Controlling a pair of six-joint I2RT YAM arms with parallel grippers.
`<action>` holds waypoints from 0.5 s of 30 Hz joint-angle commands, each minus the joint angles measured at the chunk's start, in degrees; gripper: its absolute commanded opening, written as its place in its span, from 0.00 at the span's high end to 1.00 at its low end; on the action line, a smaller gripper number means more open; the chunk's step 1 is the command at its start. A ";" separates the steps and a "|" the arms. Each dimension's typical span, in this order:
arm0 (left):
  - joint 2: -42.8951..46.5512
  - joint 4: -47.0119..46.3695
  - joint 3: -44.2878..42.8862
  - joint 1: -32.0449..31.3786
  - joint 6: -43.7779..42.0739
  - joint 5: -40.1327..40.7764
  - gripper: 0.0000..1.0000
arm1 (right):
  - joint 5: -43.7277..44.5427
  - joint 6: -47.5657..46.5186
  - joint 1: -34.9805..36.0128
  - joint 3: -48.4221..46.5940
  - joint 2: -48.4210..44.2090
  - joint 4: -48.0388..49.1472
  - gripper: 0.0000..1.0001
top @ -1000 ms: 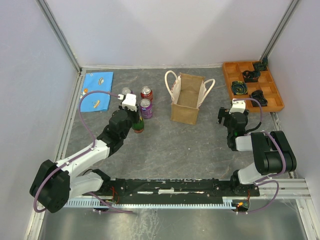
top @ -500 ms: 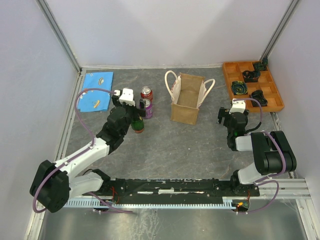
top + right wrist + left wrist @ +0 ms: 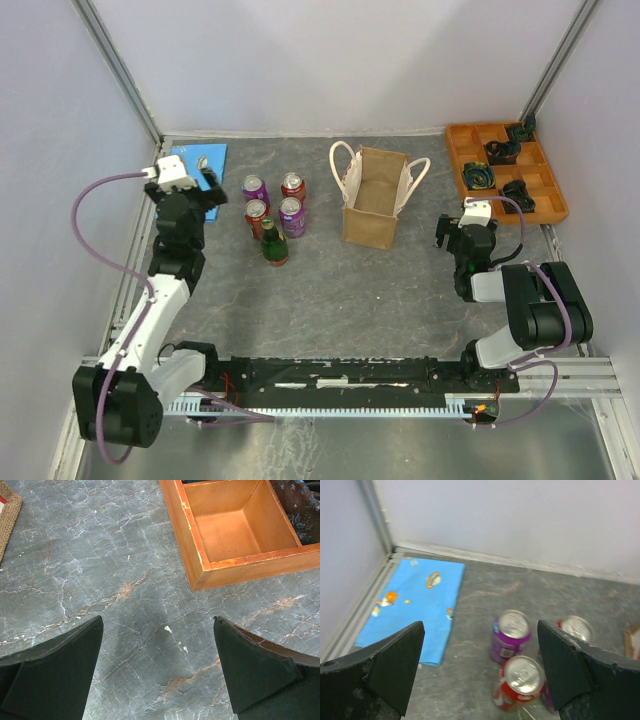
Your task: Take the beverage out of the canvas bag
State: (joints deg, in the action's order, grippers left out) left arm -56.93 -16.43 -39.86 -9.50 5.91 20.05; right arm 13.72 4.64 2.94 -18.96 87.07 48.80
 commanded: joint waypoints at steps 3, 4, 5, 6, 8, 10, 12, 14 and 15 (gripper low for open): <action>-1.58 3.51 -1.10 16.25 9.95 -6.42 0.01 | -0.36 -0.12 -0.17 -1.53 -0.54 1.56 0.01; -2.42 4.36 -1.10 17.82 10.12 -5.92 0.01 | -0.36 -0.12 -0.14 -1.52 -0.52 1.55 0.01; -3.36 5.11 -1.10 19.23 10.12 -4.99 0.01 | -0.39 -0.09 -0.13 -1.52 -0.55 1.52 0.01; -4.20 5.82 -1.11 20.18 9.90 -3.83 0.01 | -0.37 -0.18 -0.17 -1.52 -0.55 1.57 0.01; -5.32 6.70 -1.25 21.55 9.26 -3.19 0.01 | -0.36 -0.09 -0.17 -1.51 -0.50 1.56 0.01; -5.73 6.77 -1.32 22.10 9.65 -3.83 0.01 | -0.36 -0.13 -0.13 -1.52 -0.52 1.49 0.01; -5.75 6.11 -1.13 22.54 11.07 -5.47 0.01 | -0.36 -0.15 -0.16 -1.52 -0.53 1.49 0.01; -6.37 6.12 -1.12 24.16 13.49 -7.44 0.01 | -0.36 -0.17 -0.14 -1.49 -0.50 1.54 0.01; -7.13 6.33 -1.10 25.83 14.98 -9.22 0.01 | -0.36 -0.15 -0.13 -1.51 -0.49 1.53 0.01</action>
State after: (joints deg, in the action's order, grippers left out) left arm -63.29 -8.54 -39.83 12.95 14.09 15.29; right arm 13.72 4.64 2.94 -18.96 87.07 48.80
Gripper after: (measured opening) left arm 0.991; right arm 0.992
